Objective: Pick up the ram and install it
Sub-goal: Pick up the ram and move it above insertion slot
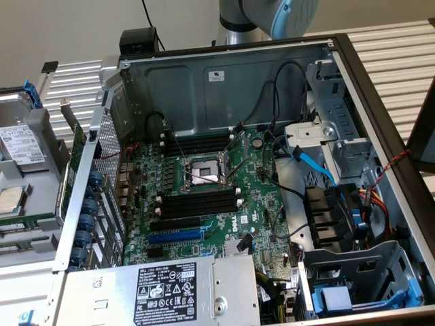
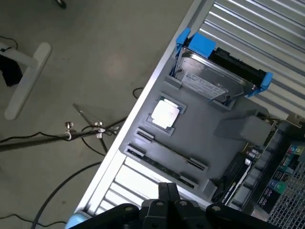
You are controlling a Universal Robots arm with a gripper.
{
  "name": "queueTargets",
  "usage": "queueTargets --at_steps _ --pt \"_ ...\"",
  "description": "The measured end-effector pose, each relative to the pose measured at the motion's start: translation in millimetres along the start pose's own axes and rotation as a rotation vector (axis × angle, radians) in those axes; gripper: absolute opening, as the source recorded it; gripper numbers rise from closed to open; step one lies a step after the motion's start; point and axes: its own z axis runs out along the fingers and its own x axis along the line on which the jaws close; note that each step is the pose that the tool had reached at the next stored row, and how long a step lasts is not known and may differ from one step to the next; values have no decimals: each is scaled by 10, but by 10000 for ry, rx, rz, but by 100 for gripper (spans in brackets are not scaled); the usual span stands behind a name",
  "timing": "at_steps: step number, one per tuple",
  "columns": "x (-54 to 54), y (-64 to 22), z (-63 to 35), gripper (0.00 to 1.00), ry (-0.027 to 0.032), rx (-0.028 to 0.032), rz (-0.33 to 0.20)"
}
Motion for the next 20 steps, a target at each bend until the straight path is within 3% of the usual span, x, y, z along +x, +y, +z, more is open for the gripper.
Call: queueTargets --at_steps 20 --pt "0 0 3 11 162 107 -3635"
